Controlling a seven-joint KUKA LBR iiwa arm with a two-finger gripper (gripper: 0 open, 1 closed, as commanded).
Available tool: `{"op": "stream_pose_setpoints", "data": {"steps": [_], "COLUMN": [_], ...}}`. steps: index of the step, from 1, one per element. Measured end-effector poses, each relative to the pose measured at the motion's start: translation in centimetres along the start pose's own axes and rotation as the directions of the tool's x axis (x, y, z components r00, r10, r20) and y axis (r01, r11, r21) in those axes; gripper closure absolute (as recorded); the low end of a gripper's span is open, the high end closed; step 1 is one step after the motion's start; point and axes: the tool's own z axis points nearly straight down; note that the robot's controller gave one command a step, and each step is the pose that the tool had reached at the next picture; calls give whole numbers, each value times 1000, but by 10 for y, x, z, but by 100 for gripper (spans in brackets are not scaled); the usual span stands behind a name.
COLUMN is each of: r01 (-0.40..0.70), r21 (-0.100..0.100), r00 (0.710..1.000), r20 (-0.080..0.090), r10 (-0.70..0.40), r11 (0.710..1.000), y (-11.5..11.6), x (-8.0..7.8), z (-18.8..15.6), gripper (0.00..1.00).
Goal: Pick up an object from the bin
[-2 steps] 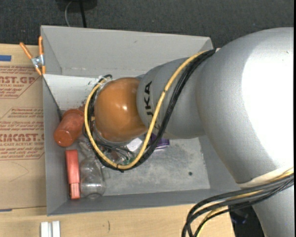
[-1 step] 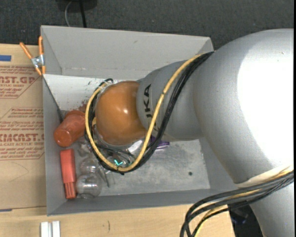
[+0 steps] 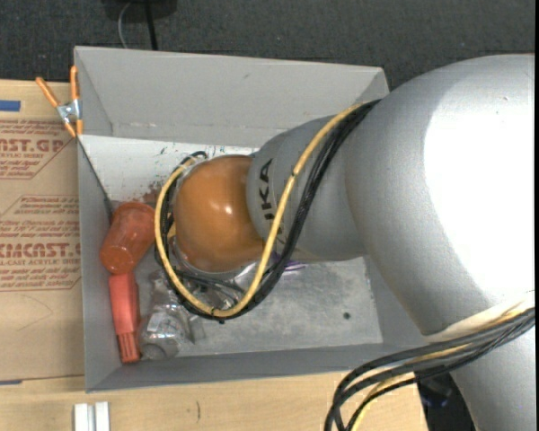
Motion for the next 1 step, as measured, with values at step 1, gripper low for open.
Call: {"op": "stream_pose_setpoints", "data": {"steps": [1], "r01": [0], "r21": [1], "r00": [1000], "r20": [0], "r10": [0], "r11": [1000], "y": [-1], "x": [0], "z": [0], "gripper": [100]}}
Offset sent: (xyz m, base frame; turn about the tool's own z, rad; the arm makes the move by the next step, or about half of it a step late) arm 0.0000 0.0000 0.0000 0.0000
